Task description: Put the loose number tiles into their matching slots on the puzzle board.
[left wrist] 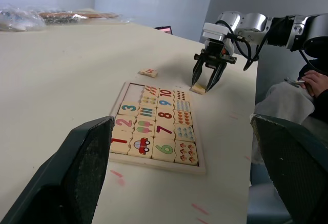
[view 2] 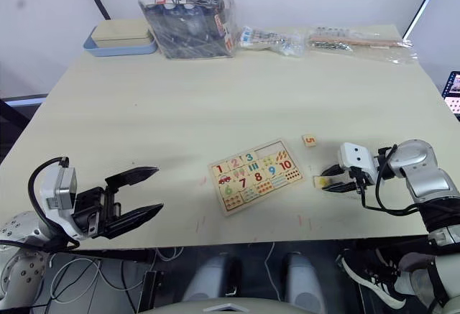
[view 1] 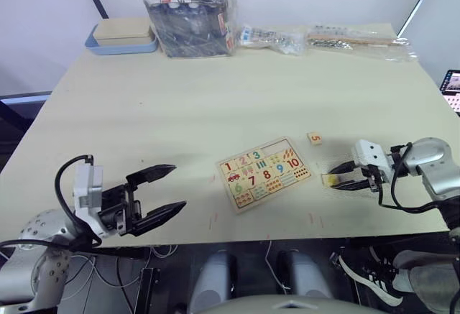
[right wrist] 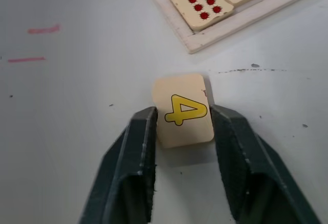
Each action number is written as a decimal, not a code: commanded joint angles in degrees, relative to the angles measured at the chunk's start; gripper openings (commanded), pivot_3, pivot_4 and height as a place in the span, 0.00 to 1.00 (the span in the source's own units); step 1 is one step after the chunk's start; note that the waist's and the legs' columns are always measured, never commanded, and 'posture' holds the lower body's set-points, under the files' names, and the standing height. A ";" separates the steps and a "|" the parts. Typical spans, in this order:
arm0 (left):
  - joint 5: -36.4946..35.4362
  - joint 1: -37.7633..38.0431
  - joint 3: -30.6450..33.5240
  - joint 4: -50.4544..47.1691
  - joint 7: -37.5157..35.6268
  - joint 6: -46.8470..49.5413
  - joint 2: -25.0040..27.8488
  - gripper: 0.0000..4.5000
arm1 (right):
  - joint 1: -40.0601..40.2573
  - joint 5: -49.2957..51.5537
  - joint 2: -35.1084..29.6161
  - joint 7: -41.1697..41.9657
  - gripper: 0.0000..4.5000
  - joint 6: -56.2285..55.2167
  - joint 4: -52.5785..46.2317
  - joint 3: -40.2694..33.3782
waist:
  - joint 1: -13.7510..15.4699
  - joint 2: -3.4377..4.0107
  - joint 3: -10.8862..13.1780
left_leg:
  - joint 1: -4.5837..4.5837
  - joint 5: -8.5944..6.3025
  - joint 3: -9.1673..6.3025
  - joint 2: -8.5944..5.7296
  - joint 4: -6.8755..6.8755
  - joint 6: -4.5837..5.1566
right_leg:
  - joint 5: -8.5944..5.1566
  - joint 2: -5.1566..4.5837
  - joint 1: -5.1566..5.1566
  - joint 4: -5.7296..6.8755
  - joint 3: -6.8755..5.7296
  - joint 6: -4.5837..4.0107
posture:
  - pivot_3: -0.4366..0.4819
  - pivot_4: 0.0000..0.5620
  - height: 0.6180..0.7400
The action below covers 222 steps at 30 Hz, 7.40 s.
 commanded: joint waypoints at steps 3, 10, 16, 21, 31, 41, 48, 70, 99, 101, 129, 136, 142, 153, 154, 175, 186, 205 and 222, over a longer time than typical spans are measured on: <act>-0.80 -0.11 1.00 -0.82 -0.03 -0.80 0.15 1.00 | 1.33 -0.48 -0.14 -0.03 0.37 -1.40 0.03 -0.94 | 0.04 0.00 0.00 | 0.03 0.00 -0.02 0.00 0.00 0.00 | 0.00 0.00 0.03 0.00 -0.01 0.00 | 0.48 0.27 1.00; -0.29 -0.16 0.67 -0.28 -0.33 -1.52 -0.16 1.00 | 1.06 -0.40 0.39 -0.37 0.25 -0.76 -0.14 -1.16 | -0.04 0.00 0.00 | 0.04 0.00 -0.02 0.00 0.00 0.00 | 0.00 0.00 0.04 0.00 0.00 0.00 | 0.48 0.27 1.00; -0.16 0.13 0.86 0.07 -0.53 -2.11 -0.24 1.00 | -0.68 0.29 -0.72 1.02 0.19 3.07 -4.06 -1.42 | -0.08 0.00 0.00 | 0.05 0.00 -0.01 0.01 0.00 0.00 | 0.00 0.01 0.04 0.01 0.00 -0.01 | 0.48 0.27 1.00; -0.38 1.21 1.54 -0.13 -0.35 -2.77 -0.52 1.00 | -9.73 -0.58 -3.01 4.86 0.19 17.93 -16.34 1.79 | -0.44 0.24 0.14 | 0.04 0.00 0.02 0.02 0.00 0.00 | 0.01 -0.02 0.00 0.02 0.02 0.00 | 0.48 0.27 1.00; -0.89 2.98 2.18 -1.02 1.15 -3.87 -2.38 1.00 | -37.38 -7.48 4.24 6.83 0.19 30.04 -15.46 15.65 | -0.36 0.33 0.19 | -0.10 -0.01 -0.04 0.00 -0.04 0.00 | 0.01 -0.13 -0.16 -0.01 -0.12 -0.03 | 0.48 0.27 1.00; -1.05 5.73 3.17 -2.28 2.40 -5.01 -3.93 1.00 | -49.01 -15.67 14.34 6.69 0.19 22.48 0.19 28.94 | -0.80 0.33 0.19 | -0.13 0.04 -0.04 -0.08 -0.06 -0.08 | 0.02 -0.20 -0.16 0.02 -0.17 -0.03 | 0.48 0.27 1.00; -0.93 6.87 3.50 -2.85 2.98 -5.48 -4.28 1.00 | -51.76 -22.67 24.63 3.28 0.19 15.99 15.34 30.20 | -0.72 0.35 0.20 | -0.12 0.15 -0.06 -0.06 -0.06 -0.27 | 0.02 -0.12 -0.16 0.05 -0.17 -0.03 | 0.48 0.27 1.00; -1.00 7.17 3.07 -3.77 4.65 -5.35 -4.09 1.00 | -51.22 -30.81 34.05 1.73 0.19 10.29 28.05 27.76 | -1.74 0.36 0.21 | -0.14 0.22 -0.09 -0.07 -0.10 -0.39 | 0.02 -0.06 -0.17 0.05 -0.17 -0.03 | 0.48 0.27 1.00; -0.61 7.36 2.30 -4.67 5.62 -5.01 -4.25 1.00 | -49.20 -31.22 35.87 2.32 0.19 12.50 26.97 27.58 | -1.92 0.36 0.21 | -0.14 0.22 -0.11 -0.04 -0.11 -0.39 | 0.02 -0.08 -0.18 0.06 -0.17 -0.03 | 0.48 0.27 1.00; -0.63 7.41 2.31 -4.77 5.70 -4.96 -4.23 1.00 | -49.09 -31.29 35.91 2.41 0.19 12.53 26.90 27.63 | -1.93 0.36 0.21 | -0.14 0.22 -0.11 -0.05 -0.11 -0.39 | 0.02 -0.08 -0.18 0.06 -0.17 -0.03 | 0.48 0.27 1.00; -0.44 7.68 1.70 -5.33 6.47 -5.00 -4.21 1.00 | -48.28 -31.60 35.55 2.93 0.19 12.20 25.73 27.78 | -1.93 0.36 0.21 | -0.13 0.22 -0.12 -0.05 -0.12 -0.39 | 0.02 -0.08 -0.18 0.05 -0.17 -0.04 | 0.48 0.27 1.00; -0.29 7.72 1.55 -5.26 6.49 -5.14 -4.27 1.00 | -48.00 -31.80 35.55 3.01 0.19 12.19 25.34 27.69 | -1.93 0.36 0.21 | -0.13 0.22 -0.12 -0.05 -0.12 -0.39 | 0.02 -0.08 -0.18 0.05 -0.17 -0.03 | 0.48 0.27 1.00; -0.16 7.70 1.34 -5.04 6.45 -5.39 -4.34 1.00 | -47.74 -32.04 35.46 3.18 0.57 12.18 24.87 27.65 | -1.92 0.36 0.21 | -0.13 0.22 -0.12 -0.05 -0.12 -0.39 | 0.02 -0.08 -0.18 0.05 -0.17 -0.04 | 0.48 0.27 1.00; -0.13 7.97 1.40 -4.91 6.42 -5.78 -4.35 1.00 | -47.68 -28.94 34.55 4.60 0.98 12.56 23.10 24.28 | -1.95 0.36 0.21 | -0.13 0.22 -0.12 -0.05 -0.12 -0.39 | 0.02 -0.08 -0.18 0.06 -0.17 -0.03 | 0.48 0.27 1.00; -0.12 8.06 1.44 -4.96 6.46 -5.85 -4.38 1.00 | -47.56 -27.11 33.90 5.68 0.98 13.14 22.23 22.93 | -1.92 0.36 0.21 | -0.13 0.22 -0.12 -0.05 -0.12 -0.39 | 0.02 -0.09 -0.17 0.06 -0.17 -0.03 | 0.48 0.27 1.00; -0.33 6.17 1.30 -3.45 5.98 -5.57 -3.22 1.00 | -38.09 -14.00 29.39 -1.97 0.08 12.37 22.88 8.33 | -1.91 0.34 0.20 | -0.12 0.21 -0.10 -0.06 -0.12 -0.37 | 0.03 -0.13 -0.16 0.06 -0.16 -0.03 | 0.48 0.27 1.00; -0.16 6.38 1.53 -3.98 6.28 -5.43 -3.39 1.00 | -39.57 -17.35 30.57 -6.66 0.01 7.61 30.00 9.22 | -1.93 0.35 0.21 | -0.12 0.21 -0.10 -0.06 -0.12 -0.37 | 0.13 -0.12 -0.15 0.06 -0.15 0.15 | 0.48 0.27 1.00; 0.10 6.88 1.70 -3.41 5.83 -6.09 -3.55 1.00 | -40.07 -20.23 31.84 -6.95 0.01 5.23 33.80 9.19 | -1.96 0.36 0.21 | -0.12 0.21 -0.10 -0.05 -0.12 -0.37 | 0.13 -0.12 -0.16 0.05 -0.15 0.15 | 0.48 0.27 1.00; 0.34 6.82 1.63 -3.34 5.76 -6.15 -3.67 1.00 | -39.56 -20.43 31.80 -5.69 0.01 5.44 33.16 9.16 | -1.96 0.35 0.21 | -0.12 0.21 -0.10 -0.05 -0.12 -0.38 | 0.13 -0.12 -0.15 0.05 -0.15 0.14 | 0.48 0.27 1.00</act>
